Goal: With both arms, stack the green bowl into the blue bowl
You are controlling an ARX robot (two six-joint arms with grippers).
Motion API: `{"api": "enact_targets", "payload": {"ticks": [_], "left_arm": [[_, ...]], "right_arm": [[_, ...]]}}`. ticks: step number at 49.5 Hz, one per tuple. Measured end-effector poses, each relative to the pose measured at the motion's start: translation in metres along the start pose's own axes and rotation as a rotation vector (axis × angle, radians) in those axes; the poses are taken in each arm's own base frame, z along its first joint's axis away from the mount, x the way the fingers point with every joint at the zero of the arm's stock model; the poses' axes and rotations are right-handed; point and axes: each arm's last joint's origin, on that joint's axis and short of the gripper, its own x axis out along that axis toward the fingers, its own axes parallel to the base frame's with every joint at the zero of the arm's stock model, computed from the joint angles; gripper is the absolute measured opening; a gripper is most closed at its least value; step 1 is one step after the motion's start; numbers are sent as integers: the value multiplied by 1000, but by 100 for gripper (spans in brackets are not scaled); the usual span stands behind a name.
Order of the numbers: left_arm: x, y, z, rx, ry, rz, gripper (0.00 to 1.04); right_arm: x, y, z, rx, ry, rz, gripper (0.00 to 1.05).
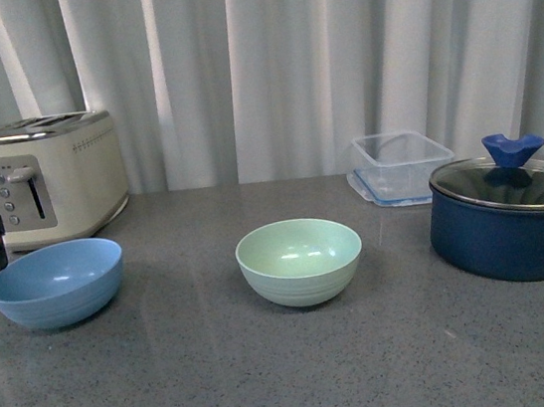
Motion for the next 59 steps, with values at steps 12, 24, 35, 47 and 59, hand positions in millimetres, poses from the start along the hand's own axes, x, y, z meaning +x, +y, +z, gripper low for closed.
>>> {"api": "enact_targets", "payload": {"ticks": [12, 24, 35, 47, 59], "left_arm": [[36, -19, 2, 12, 16, -9, 98], [51, -40, 1, 107, 47, 11, 72], [50, -40, -3, 116, 87, 34, 44], [35, -36, 5, 85, 56, 27, 5], [1, -39, 29, 50, -34, -16, 4]], "right_arm": [[0, 0, 0, 0, 0, 0, 95], [0, 0, 0, 0, 0, 0, 95], [0, 0, 0, 0, 0, 0, 95], [0, 0, 0, 0, 0, 0, 95], [0, 0, 0, 0, 0, 0, 95]]}}
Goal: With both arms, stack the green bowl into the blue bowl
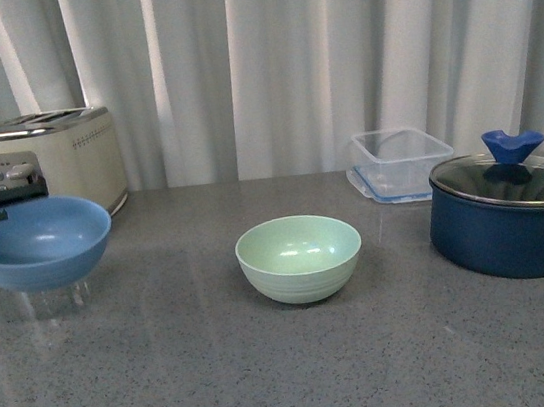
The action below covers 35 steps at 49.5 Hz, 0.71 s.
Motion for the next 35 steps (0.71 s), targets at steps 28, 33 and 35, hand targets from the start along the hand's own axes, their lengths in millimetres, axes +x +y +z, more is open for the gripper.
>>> {"api": "enact_targets", "payload": {"ticks": [28, 33, 35], "left_arm": [[-16, -52, -22, 21, 28, -101, 4], [-11, -62, -28, 38, 43, -105, 4], [-9, -65, -30, 42, 47, -109, 4]], "right_arm": [[0, 0, 0, 0, 0, 0, 95], [0, 0, 0, 0, 0, 0, 95], [0, 0, 0, 0, 0, 0, 95]]}}
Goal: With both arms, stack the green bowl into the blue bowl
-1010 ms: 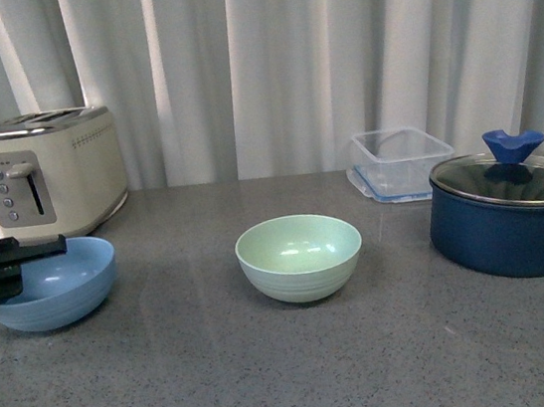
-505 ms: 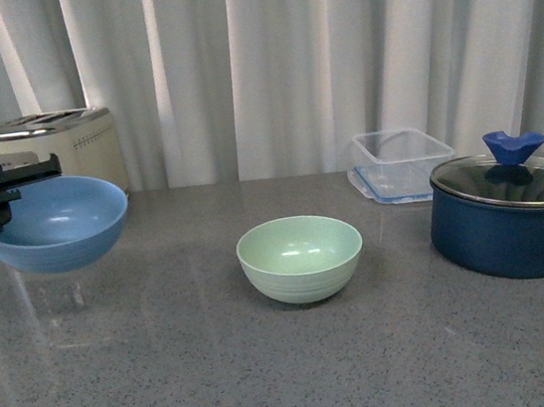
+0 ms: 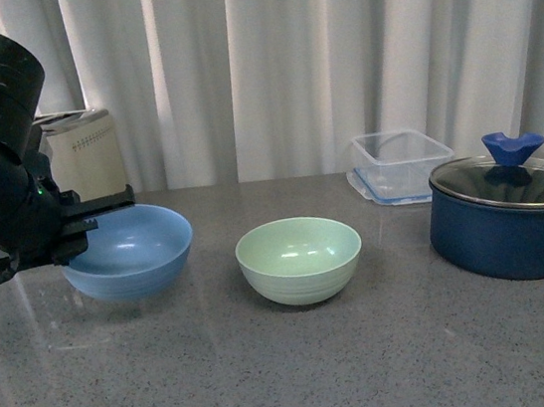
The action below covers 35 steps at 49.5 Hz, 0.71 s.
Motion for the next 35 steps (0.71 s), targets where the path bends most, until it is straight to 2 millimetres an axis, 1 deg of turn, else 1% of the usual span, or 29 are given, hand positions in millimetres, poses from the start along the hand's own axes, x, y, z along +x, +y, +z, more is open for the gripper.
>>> {"api": "enact_targets", "payload": {"ticks": [9, 17, 35], "left_arm": [[5, -16, 1, 9, -8, -20, 4], [9, -25, 0, 20, -4, -31, 4], [22, -31, -8, 23, 22, -24, 4]], "right_arm": [[0, 0, 0, 0, 0, 0, 95], [0, 0, 0, 0, 0, 0, 95], [0, 0, 0, 0, 0, 0, 95]]}}
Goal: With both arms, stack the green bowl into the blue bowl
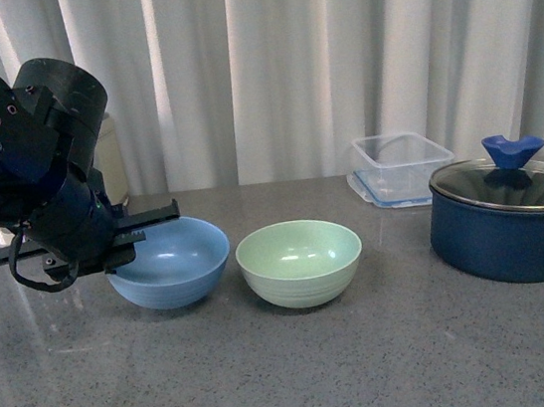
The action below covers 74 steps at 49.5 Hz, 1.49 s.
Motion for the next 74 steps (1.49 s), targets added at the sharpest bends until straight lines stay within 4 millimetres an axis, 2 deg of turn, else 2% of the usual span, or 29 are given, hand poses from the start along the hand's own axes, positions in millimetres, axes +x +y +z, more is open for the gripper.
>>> {"api": "enact_targets", "payload": {"ticks": [30, 40, 44, 50, 54, 58, 74], "left_arm": [[10, -6, -3, -28, 5, -42, 4], [-2, -4, 8, -41, -58, -69, 31], [-15, 0, 16, -41, -96, -77, 42], [-57, 15, 31, -50, -198, -89, 69], [-79, 25, 26, -47, -221, -92, 83], [-101, 36, 7, -39, -210, -97, 100], [-170, 51, -80, 3, -119, -128, 98]], "right_arm": [[0, 0, 0, 0, 0, 0, 95], [0, 0, 0, 0, 0, 0, 95], [0, 0, 0, 0, 0, 0, 95], [0, 0, 0, 0, 0, 0, 95], [0, 0, 0, 0, 0, 0, 95], [0, 0, 0, 0, 0, 0, 95], [0, 0, 0, 0, 0, 0, 95]]}}
